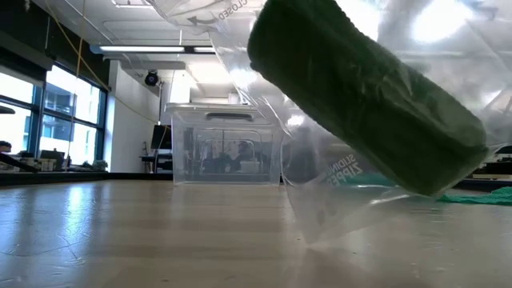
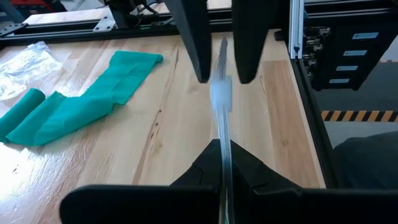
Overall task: Roll bandage
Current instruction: Close the zip bag
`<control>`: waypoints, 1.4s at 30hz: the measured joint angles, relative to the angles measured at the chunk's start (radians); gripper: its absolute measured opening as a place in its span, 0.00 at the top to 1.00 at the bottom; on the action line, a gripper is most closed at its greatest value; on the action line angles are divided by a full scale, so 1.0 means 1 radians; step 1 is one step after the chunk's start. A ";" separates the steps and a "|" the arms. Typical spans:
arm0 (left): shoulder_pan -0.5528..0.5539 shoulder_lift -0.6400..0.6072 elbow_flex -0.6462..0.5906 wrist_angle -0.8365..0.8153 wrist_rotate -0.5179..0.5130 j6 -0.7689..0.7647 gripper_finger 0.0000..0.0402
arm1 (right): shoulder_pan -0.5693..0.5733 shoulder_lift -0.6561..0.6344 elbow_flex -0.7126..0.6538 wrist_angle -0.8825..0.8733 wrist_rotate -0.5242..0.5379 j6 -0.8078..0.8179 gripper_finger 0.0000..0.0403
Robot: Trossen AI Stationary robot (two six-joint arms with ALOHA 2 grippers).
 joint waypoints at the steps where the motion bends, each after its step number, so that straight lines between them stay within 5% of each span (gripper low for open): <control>1: 0.000 0.000 0.000 0.000 0.000 0.000 1.00 | 0.000 0.001 0.000 0.006 0.007 -0.012 0.83; 8: 0.000 0.000 0.000 0.000 0.000 0.000 1.00 | 0.000 0.001 0.000 -0.004 0.024 -0.017 0.98; 14: 0.000 -0.003 0.000 -0.020 -0.011 0.013 0.98 | 0.008 0.001 0.000 -0.009 0.068 0.009 0.99; 20: -0.008 -0.045 0.000 -0.064 -0.069 0.045 0.79 | 0.016 0.002 0.000 -0.011 0.082 0.033 1.00; 27: -0.006 -0.005 0.001 0.155 -0.123 0.220 0.64 | 0.021 0.002 0.000 -0.012 0.122 0.032 1.00; 32: -0.011 0.006 0.000 0.190 -0.190 0.270 0.69 | 0.023 0.002 0.000 -0.012 0.126 0.041 1.00; 42: -0.027 0.006 0.000 0.184 -0.193 0.308 0.95 | 0.023 0.001 0.000 -0.014 0.118 0.047 1.00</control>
